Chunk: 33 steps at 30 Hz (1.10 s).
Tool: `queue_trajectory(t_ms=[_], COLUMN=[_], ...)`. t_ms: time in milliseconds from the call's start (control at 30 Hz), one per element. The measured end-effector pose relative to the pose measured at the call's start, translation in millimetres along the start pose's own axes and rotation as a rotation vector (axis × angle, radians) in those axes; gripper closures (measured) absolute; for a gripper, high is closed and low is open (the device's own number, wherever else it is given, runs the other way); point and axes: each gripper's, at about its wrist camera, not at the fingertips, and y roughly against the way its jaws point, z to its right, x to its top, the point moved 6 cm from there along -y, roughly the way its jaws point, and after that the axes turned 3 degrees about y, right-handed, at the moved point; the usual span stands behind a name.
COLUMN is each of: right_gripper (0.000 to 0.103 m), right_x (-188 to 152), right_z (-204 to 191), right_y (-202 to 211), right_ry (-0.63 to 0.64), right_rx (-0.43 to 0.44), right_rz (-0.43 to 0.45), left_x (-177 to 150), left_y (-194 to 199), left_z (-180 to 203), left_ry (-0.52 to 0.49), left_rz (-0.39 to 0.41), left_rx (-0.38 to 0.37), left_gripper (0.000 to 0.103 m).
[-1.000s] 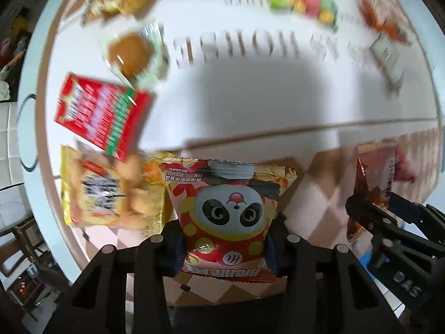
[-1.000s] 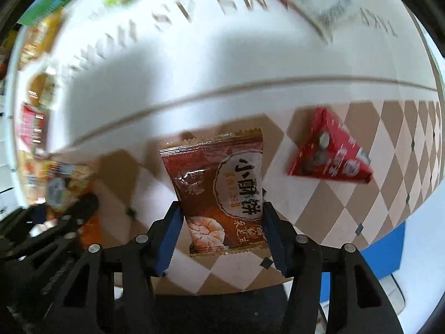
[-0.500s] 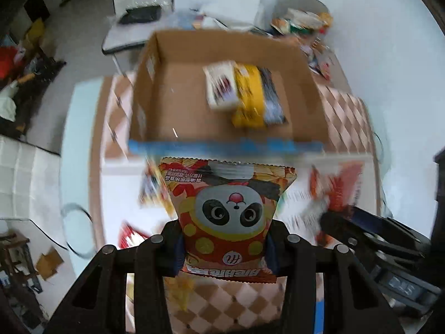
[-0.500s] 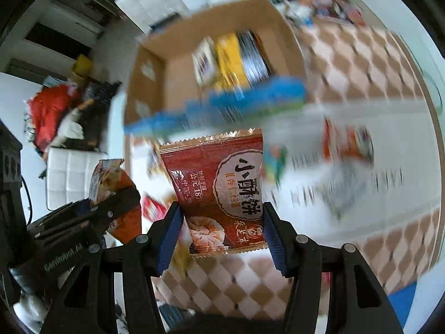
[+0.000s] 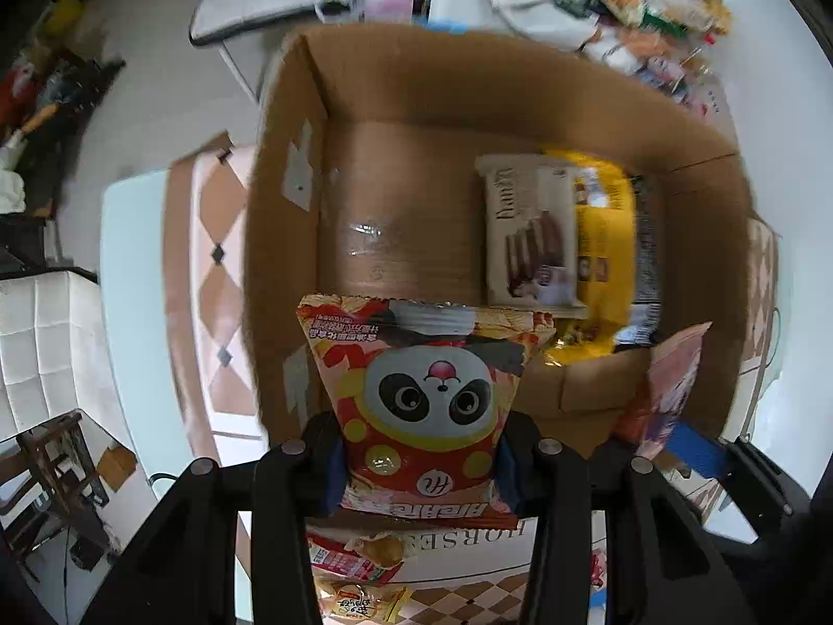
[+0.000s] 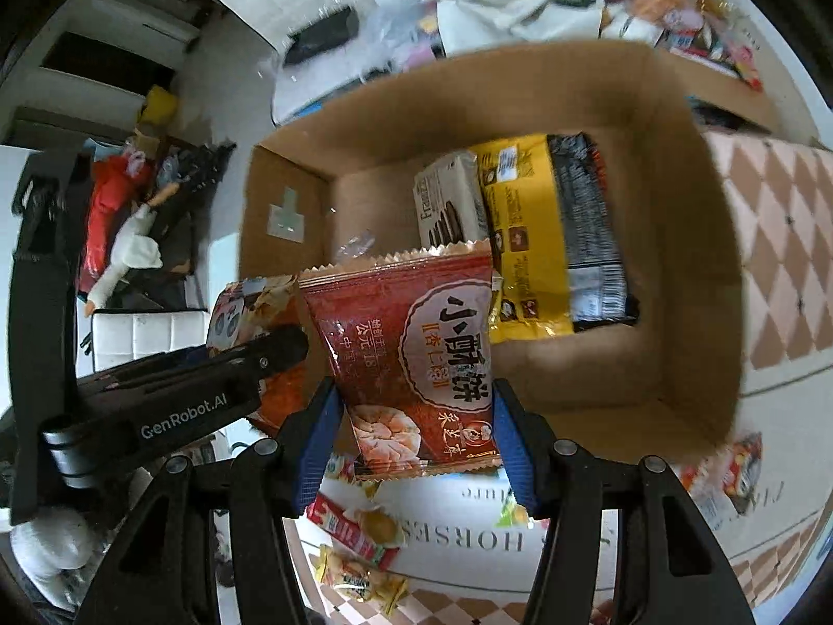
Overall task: Organize snacks
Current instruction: 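Carry both packets into the box beside the biscuit bag and release them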
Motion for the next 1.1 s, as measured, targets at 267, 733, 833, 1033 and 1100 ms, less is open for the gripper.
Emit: queue_trajectory(t_ms=[267,733,833,1033,1100], right_gripper=[0.043,0.009,0.009,0.009,0.009], right_x=[3.9,-2.0,-5.3,-11.1,-14.2], right_z=[9.3,25.4,26.6,34.8,37.9], right_y=[-61.3,-102.2,-101.8,-78.3,-68.5], right_ry=[-0.012,0.025,0.023,0.033,0.042], right_rx=[-0.024,-0.133,-0.136,-0.161,-0.188], right_rz=[-0.096,-0.198,-0.203,-0.171,-0.16], left_x=[7.3,-14.9,-16.9,-30.2,-38.4], left_y=[-48.4,-69.7,-69.2,-56.4,-45.7], left_z=[-7.7,10.0,16.5,26.4,31.8], left_ry=[0.051,-0.035,-0.05,-0.046,-0.038], left_rz=[-0.151,-0.186,-0.171,-0.116,-0.082], left_rx=[-0.065,-0.018,-0.007,-0.017,-0.032], left_gripper=[0.061,0.036,0.031,0.031,0.031])
